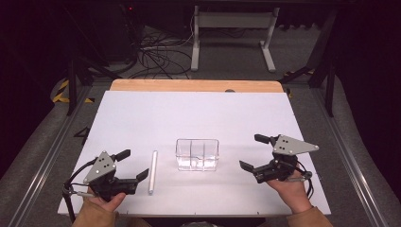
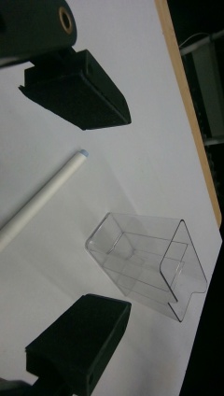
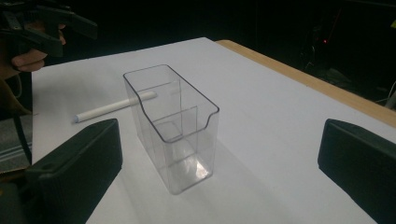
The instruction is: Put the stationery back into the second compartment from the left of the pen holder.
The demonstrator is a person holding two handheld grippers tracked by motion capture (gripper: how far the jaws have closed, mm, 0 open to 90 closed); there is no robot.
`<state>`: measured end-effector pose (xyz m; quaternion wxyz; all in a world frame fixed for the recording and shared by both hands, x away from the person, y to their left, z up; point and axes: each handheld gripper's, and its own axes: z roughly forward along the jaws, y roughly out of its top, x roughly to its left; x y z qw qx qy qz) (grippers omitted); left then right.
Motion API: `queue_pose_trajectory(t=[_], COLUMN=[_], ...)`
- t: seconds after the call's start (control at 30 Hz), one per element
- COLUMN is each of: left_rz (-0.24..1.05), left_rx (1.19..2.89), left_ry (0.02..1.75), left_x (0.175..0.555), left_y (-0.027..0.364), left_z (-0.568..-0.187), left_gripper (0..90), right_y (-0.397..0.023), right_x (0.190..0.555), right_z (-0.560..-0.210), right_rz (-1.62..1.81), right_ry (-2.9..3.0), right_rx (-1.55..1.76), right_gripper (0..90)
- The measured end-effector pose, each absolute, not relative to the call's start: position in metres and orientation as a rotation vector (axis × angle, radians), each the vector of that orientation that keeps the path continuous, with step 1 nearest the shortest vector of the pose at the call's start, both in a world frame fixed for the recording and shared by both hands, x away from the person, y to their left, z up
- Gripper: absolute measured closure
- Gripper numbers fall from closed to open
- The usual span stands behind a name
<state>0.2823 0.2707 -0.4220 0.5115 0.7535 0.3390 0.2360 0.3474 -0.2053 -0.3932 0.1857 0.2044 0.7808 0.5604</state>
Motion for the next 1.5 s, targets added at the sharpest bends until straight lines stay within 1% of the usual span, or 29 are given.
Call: queue_pose_trajectory(t=[0.13, 0.33, 0.5, 0.63, 0.7, 0.8, 1.03, 1.07, 1.13, 1.2, 1.37, 1.5], left_rz=[0.574, 0.564, 0.561, 0.557, 0.55, 0.554, 0.556, 0.553, 0.549, 0.551, 0.568, 0.57], left_rx=[1.831, 1.843, 1.848, 1.851, 1.861, 1.868, 1.862, 1.861, 1.861, 1.863, 1.895, 1.931], left_ry=[0.818, 0.831, 0.843, 0.842, 0.846, 0.852, 0.857, 0.858, 0.862, 0.88, 0.931, 0.978], left_x=[0.285, 0.289, 0.293, 0.297, 0.299, 0.302, 0.305, 0.305, 0.306, 0.306, 0.308, 0.311], left_y=[0.269, 0.267, 0.264, 0.262, 0.261, 0.259, 0.257, 0.257, 0.256, 0.255, 0.249, 0.243], left_z=[-0.418, -0.415, -0.412, -0.41, -0.409, -0.409, -0.405, -0.405, -0.404, -0.402, -0.398, -0.394], left_gripper=[11.5, 11.5, 10.7, 10.8, 10.8, 10.8, 10.6, 10.6, 10.7, 11.0, 12.1, 13.9], right_y=[-0.218, -0.227, -0.23, -0.234, -0.239, -0.239, -0.24, -0.241, -0.242, -0.242, -0.238, -0.239], right_x=[0.344, 0.339, 0.328, 0.327, 0.326, 0.325, 0.324, 0.324, 0.324, 0.326, 0.326, 0.324], right_z=[-0.405, -0.425, -0.434, -0.437, -0.439, -0.443, -0.447, -0.447, -0.447, -0.447, -0.448, -0.446], right_rz=[1.602, 1.616, 1.763, 1.708, 1.693, 1.58, 1.539, 1.546, 1.546, 1.54, 1.514, 1.494], right_ry=[2.211, 2.207, 2.142, 2.125, 2.117, 2.102, 2.073, 2.067, 2.096, 2.126, 2.128, 2.089], right_rx=[0.625, 0.699, 0.672, 0.753, 0.757, 0.767, 0.785, 0.79, 0.78, 0.786, 0.778, 0.778], right_gripper=[0.1, 0.1, 0.0, 0.1, 3.2, 4.2, 7.0, 8.6, 15.9, 14.0, 13.9, 18.5])
